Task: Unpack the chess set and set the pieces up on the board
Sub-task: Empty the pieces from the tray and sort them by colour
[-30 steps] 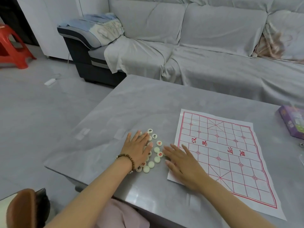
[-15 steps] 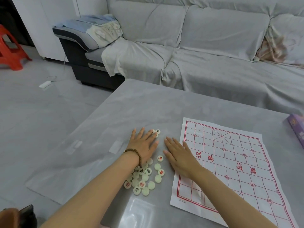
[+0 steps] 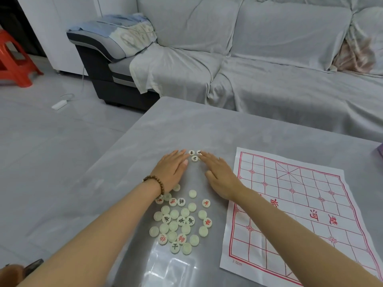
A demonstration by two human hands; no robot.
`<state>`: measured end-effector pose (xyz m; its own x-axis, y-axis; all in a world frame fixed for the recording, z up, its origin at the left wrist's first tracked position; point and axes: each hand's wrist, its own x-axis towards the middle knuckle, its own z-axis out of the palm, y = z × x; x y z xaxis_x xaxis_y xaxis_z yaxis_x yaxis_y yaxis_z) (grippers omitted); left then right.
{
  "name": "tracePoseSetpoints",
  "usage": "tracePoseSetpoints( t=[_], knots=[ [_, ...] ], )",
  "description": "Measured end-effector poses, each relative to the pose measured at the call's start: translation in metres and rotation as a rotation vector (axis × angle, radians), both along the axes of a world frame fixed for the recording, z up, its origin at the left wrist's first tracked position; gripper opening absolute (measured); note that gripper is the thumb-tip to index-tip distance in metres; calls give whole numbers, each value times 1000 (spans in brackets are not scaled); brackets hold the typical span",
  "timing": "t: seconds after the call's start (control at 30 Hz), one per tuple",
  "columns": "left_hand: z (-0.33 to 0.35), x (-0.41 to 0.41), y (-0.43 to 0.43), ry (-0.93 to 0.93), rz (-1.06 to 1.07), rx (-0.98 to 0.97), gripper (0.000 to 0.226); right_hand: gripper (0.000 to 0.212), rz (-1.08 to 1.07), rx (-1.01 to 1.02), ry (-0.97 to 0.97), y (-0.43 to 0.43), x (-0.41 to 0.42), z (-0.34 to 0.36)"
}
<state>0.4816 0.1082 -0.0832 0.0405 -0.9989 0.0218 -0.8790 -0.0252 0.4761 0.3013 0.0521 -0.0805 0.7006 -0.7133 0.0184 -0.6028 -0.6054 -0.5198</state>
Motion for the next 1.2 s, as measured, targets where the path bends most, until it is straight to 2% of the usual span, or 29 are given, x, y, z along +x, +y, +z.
tracePoseSetpoints(
  t=[0.1,0.23,0.33,0.43,0.5,0.57,0.7,0.93,1.0,1.07,1.13,1.2],
  knots=[
    [-1,4,32,9,-18,-32,45,47,4,48,-104,32,-25,9],
    [-6,-3,78,8,-36,12,48,47,100,62,-10,72,-59,4],
    [-9,-10,104,-16,-51,41,48,57,192,-6,171,88,-75,-9],
    [-9,-12,123,-15,-30,47,48,76,139,-88,257,95,-84,-13],
    [-9,-11,132,-28,-4,51,49,80,105,-88,269,102,-87,-12],
    [-8,-10,140,-36,12,65,50,78,112,-83,255,112,-89,-11],
    [-6,-9,148,-48,61,102,51,63,166,-63,235,128,-88,-13],
    [-2,-13,148,-171,55,193,50,100,86,-97,273,126,-91,-16],
    [-1,-16,145,-217,38,198,50,104,50,-96,298,122,-91,-14],
    [-1,-18,143,-259,12,196,51,89,12,-83,303,115,-86,-11],
    [0,-19,140,-286,-4,207,51,60,-20,-46,309,106,-76,-8],
    [2,-18,135,-298,3,221,50,50,-45,-4,286,96,-65,-6]
  ],
)
